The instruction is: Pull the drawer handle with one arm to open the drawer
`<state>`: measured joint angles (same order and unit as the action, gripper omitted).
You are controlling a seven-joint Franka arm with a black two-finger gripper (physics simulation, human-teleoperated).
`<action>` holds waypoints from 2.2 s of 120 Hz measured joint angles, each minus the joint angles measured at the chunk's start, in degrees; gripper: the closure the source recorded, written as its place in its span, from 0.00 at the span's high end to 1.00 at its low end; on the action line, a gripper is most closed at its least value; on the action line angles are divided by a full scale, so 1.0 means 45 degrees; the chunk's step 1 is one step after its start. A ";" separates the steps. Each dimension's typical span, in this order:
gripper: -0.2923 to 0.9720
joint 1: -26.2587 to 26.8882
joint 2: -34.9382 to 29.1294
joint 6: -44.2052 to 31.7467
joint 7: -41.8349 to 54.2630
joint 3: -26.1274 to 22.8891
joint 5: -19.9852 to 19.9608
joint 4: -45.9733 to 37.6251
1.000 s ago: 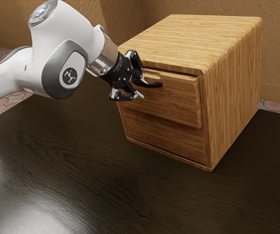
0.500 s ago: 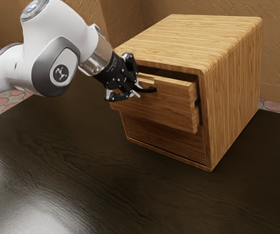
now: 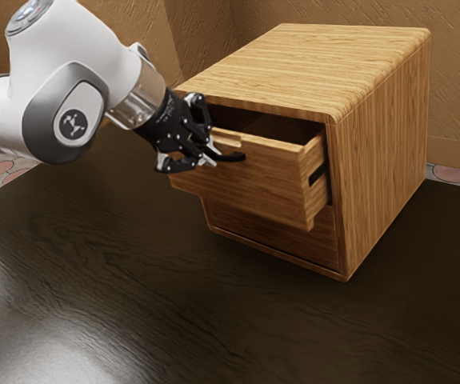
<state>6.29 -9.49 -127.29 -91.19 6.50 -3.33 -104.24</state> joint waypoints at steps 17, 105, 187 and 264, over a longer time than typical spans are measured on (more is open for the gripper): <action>0.20 0.0084 -0.0232 0.0029 0.0007 -0.0009 -0.0001 -0.0230; 0.21 0.0276 -0.2011 0.0182 0.0011 0.0078 0.0003 -0.2035; 0.20 0.0318 -0.4615 0.0202 0.0012 0.0476 0.0232 -0.4366; 0.62 -0.1573 -0.7939 0.3900 0.0005 -0.0100 0.0402 -0.2587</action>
<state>-0.79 -45.21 -109.74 -91.17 6.05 -1.52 -115.88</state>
